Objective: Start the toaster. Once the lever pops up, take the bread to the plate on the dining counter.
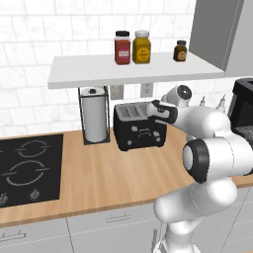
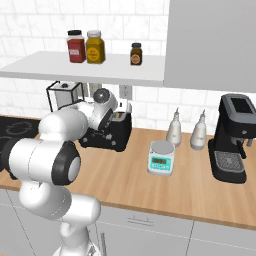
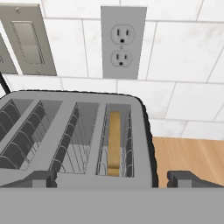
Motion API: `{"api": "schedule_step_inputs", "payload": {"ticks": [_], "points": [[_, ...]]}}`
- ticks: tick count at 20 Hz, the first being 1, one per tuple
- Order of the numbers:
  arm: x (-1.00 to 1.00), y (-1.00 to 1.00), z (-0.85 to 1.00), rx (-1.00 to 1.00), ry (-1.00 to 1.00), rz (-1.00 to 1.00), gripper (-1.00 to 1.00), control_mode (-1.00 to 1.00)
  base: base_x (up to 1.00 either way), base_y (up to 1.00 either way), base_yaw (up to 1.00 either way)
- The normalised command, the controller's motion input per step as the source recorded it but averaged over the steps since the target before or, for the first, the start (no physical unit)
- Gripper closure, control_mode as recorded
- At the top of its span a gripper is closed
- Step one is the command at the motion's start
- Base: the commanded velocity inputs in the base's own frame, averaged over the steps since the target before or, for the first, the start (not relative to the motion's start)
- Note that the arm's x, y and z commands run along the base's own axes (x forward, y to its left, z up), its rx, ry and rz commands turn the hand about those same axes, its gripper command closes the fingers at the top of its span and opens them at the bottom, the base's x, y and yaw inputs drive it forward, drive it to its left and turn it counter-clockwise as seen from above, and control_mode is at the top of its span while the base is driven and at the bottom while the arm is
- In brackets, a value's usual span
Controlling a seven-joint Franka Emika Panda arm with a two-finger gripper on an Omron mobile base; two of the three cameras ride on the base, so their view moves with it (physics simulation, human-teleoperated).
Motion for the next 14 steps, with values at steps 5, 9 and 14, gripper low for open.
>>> {"api": "schedule_step_inputs", "payload": {"ticks": [5, 9, 14], "points": [[0.00, 0.00, 0.00, 0.00, 0.00, 0.00, -1.00, -1.00, 0.00, 0.00, 0.00], [0.00, 0.00, 0.00, 0.00, 0.00, 0.00, -1.00, -1.00, 0.00, 0.00, 0.00], [0.00, 0.00, 0.00, 0.00, 0.00, 0.00, -1.00, -1.00, 0.00, 0.00, 0.00]]}}
